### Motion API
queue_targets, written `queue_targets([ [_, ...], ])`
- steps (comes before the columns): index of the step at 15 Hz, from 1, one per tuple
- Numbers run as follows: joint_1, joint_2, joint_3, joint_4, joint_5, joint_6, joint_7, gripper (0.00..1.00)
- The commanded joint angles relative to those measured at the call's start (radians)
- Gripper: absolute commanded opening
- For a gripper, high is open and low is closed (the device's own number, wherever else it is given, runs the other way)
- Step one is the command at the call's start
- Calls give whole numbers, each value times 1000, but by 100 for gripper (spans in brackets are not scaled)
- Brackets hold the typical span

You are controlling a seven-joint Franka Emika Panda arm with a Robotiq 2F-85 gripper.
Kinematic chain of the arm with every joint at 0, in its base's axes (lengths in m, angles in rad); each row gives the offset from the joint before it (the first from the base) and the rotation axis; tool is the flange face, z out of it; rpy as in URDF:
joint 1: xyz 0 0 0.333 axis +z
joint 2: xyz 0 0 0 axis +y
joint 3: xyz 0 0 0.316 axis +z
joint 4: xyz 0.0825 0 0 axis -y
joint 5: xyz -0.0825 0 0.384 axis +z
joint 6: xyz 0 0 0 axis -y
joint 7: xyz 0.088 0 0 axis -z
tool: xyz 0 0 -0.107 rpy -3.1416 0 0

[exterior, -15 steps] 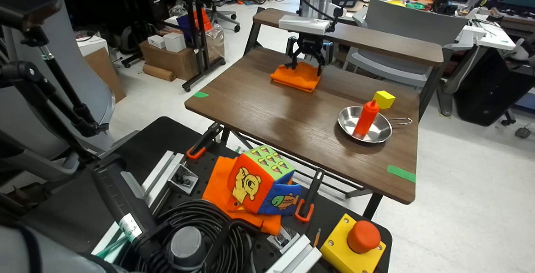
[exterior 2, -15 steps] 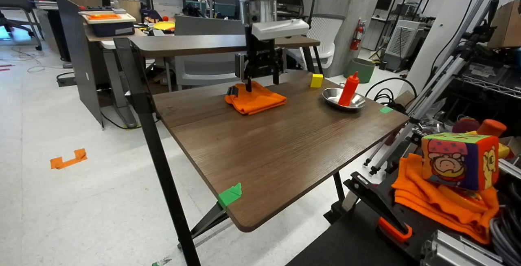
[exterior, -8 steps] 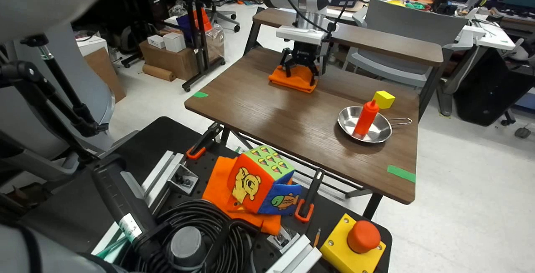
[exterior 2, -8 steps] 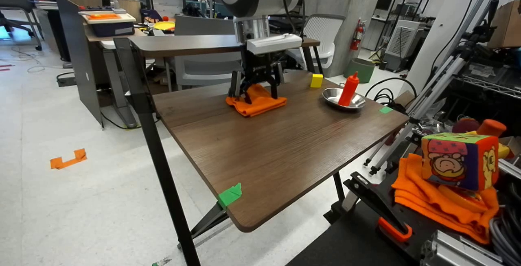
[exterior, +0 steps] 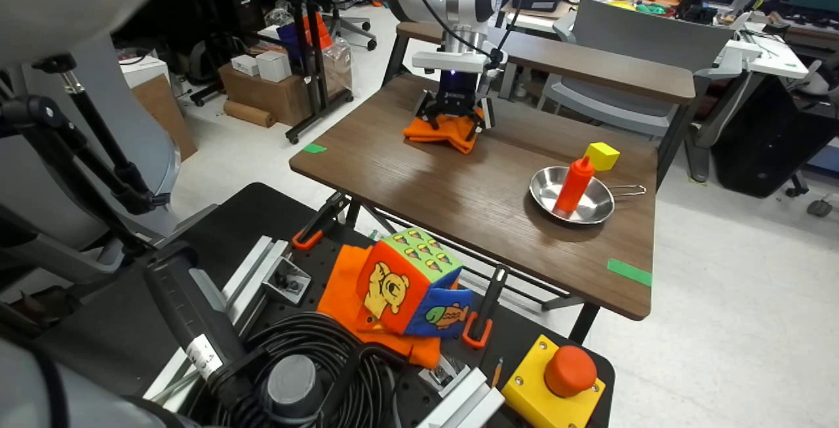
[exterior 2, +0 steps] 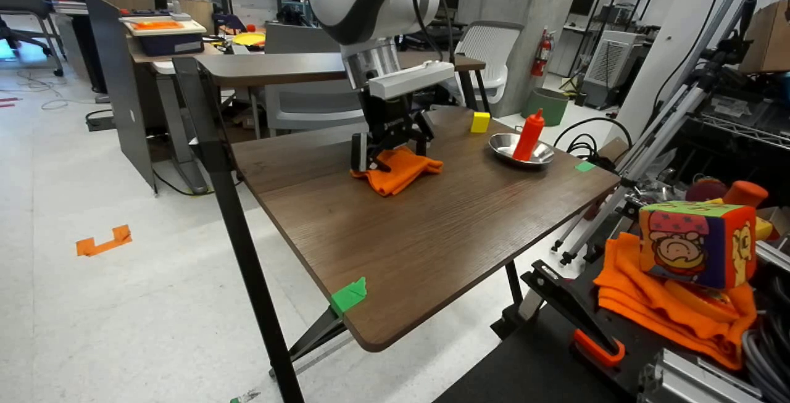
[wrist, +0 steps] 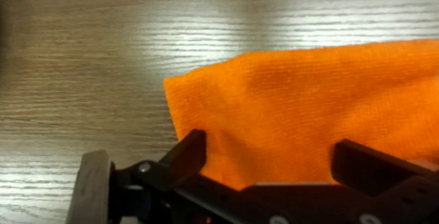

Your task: Move the orange towel forward

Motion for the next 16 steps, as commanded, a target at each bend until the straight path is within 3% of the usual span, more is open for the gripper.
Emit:
queue_targets([
  [1, 30, -44, -13, -124, -31, 19, 23, 100],
  [9, 55, -252, 3, -478, -116, 145, 12, 100],
  [16, 54, -453, 4, -814, -112, 301, 4, 100],
])
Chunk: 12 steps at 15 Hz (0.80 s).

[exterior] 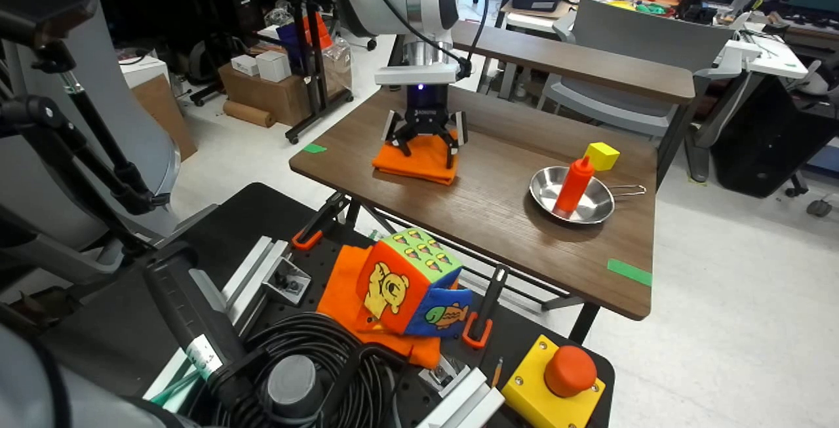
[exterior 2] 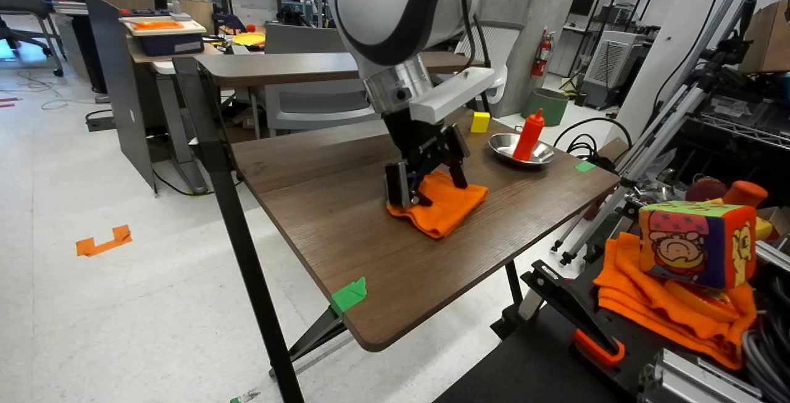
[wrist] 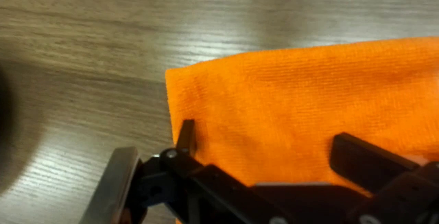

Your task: Move the orange towel forward

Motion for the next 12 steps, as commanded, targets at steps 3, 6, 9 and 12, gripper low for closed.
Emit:
queue_targets([
  [3, -10, -197, -2, -299, -13, 139, 22, 100],
  [6, -18, -258, -6, -372, -8, 190, 38, 100],
  [9, -28, -312, -5, -430, -3, 216, 44, 100],
  [12, -59, -434, 10, -511, 39, 284, 33, 100],
])
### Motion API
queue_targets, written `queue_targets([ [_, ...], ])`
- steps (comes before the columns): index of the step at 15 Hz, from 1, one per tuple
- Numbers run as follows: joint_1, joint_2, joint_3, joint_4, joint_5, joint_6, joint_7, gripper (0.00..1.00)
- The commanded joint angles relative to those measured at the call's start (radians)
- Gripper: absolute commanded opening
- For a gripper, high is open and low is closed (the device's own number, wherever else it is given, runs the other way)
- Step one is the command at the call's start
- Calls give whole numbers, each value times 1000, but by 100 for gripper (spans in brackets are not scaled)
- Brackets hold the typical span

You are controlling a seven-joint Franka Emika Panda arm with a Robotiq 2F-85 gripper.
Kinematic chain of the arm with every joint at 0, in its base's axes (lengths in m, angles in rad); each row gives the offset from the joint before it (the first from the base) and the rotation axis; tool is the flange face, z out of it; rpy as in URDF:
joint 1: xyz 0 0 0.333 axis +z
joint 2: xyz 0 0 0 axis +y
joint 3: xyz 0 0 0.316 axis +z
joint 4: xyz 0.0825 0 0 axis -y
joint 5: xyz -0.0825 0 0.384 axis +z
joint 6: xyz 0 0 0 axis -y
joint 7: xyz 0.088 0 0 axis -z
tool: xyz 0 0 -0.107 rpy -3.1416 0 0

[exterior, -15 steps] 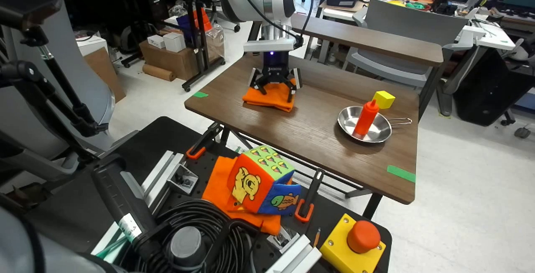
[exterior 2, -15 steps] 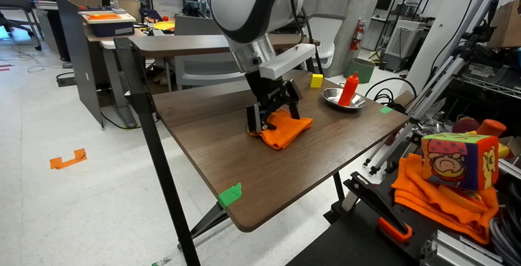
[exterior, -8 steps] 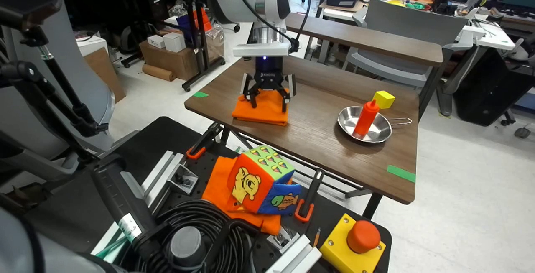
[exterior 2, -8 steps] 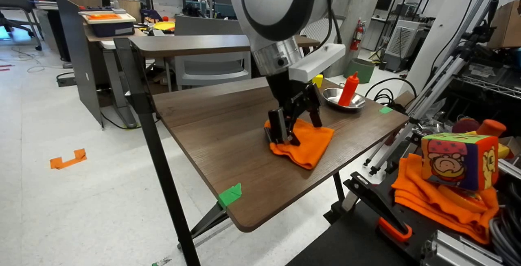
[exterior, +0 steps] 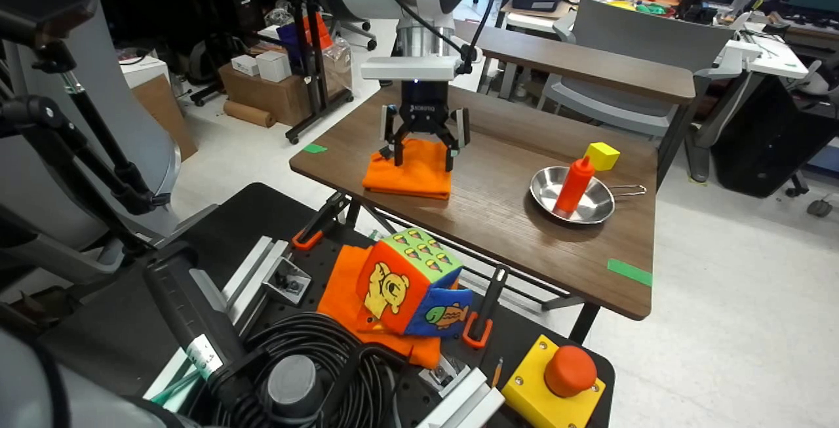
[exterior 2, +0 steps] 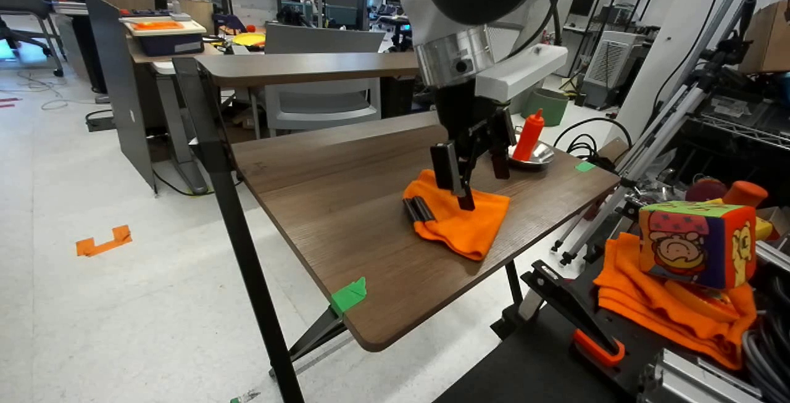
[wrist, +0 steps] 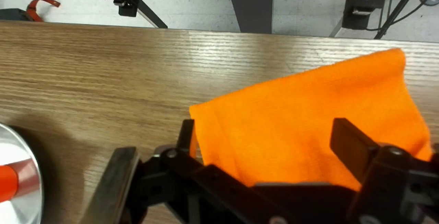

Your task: Move the orange towel forward

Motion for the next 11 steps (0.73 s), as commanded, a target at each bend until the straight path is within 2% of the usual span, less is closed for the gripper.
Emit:
queue_targets([
  [1, -53, -197, 22, -149, 69, 104, -5, 100],
  [2, -20, -68, 8, -42, 25, 47, 2, 100],
  [6, -48, -184, 15, -116, 53, 66, 1, 100],
  [11, -48, -185, 17, -128, 54, 69, 1, 100],
])
